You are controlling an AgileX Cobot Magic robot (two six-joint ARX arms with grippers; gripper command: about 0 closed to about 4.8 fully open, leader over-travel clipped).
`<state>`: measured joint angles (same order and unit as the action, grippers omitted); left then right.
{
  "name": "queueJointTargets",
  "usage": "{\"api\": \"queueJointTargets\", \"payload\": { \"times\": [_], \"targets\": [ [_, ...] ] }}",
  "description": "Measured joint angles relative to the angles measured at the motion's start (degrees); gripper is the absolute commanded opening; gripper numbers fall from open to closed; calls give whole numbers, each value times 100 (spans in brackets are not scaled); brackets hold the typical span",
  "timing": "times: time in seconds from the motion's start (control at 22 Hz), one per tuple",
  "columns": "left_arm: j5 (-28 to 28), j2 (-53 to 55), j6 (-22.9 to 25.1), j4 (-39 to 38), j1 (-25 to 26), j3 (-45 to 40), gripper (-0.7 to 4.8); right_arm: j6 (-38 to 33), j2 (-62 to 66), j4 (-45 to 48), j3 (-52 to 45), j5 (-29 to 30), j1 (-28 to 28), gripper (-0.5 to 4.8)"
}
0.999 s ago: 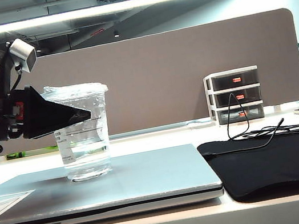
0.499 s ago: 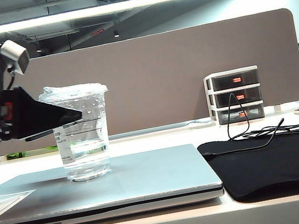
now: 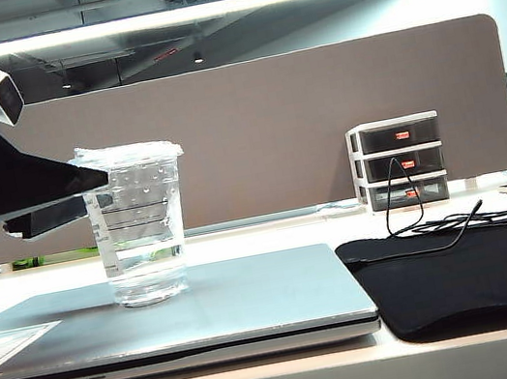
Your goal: Pick up the coffee cup and place it over the laptop.
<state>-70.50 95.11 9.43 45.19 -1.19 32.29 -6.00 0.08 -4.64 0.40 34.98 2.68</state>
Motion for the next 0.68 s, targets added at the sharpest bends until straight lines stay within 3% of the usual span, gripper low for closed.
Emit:
{"api": "queueJointTargets", "payload": {
  "times": [0.23,0.32,0.41,0.5,0.54,0.64,0.68],
  "targets": [
    [-173,-7,-129,-2,369,0,479,0,0,-4,0,-2,2,-6],
    [-186,-9,-133,0,748,0,479,0,0,-4,0,-2,2,-6],
    [-221,-24,-133,33,1102,0,401,0,0,-2,0,-2,2,-6],
    [-186,-26,-136,109,1375,0,240,0,0,-4,0,0,2,-6],
    [-131,-26,-162,111,1432,0,89,0,0,-2,0,-2,0,-6],
    [-7,-28,-428,114,1499,0,-5,0,0,-4,0,-20,0,-6],
    [7,-44,-581,109,1528,-2,-6,0,0,0,0,-26,0,-6]
  ]
}}
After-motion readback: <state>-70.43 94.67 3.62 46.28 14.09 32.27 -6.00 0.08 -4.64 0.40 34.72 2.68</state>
